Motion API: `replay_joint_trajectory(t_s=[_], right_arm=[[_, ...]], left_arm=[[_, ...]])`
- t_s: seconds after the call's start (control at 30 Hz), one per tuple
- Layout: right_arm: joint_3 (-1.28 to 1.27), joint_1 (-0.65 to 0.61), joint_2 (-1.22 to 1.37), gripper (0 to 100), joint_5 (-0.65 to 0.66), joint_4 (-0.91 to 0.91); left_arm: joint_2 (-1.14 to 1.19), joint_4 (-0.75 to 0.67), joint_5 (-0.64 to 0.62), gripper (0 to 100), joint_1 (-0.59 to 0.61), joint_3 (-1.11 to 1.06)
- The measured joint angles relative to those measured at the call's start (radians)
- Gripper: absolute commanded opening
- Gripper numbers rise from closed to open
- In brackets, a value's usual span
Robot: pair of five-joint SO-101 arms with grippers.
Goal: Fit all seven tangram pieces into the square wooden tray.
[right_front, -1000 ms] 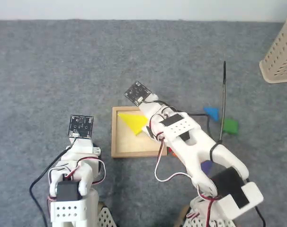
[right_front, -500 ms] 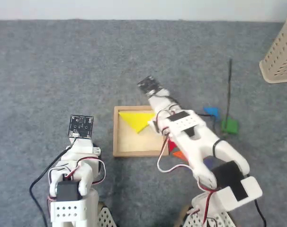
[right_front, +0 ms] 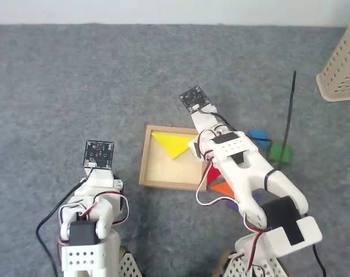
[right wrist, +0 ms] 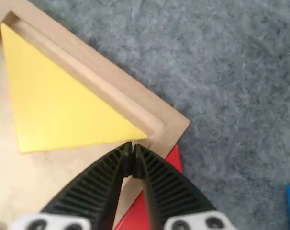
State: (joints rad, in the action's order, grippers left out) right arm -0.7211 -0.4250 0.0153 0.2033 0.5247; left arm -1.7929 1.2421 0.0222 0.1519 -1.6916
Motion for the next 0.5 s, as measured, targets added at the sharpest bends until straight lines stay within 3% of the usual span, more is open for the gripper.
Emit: replay_joint_trajectory(t_s=[0.5], right_arm=[[0.031, 0.087, -0.005, 0.6, 0.0, 0.181]], left_arm=[[0.0, 0.0, 0.0, 1, 0.0, 0.0]])
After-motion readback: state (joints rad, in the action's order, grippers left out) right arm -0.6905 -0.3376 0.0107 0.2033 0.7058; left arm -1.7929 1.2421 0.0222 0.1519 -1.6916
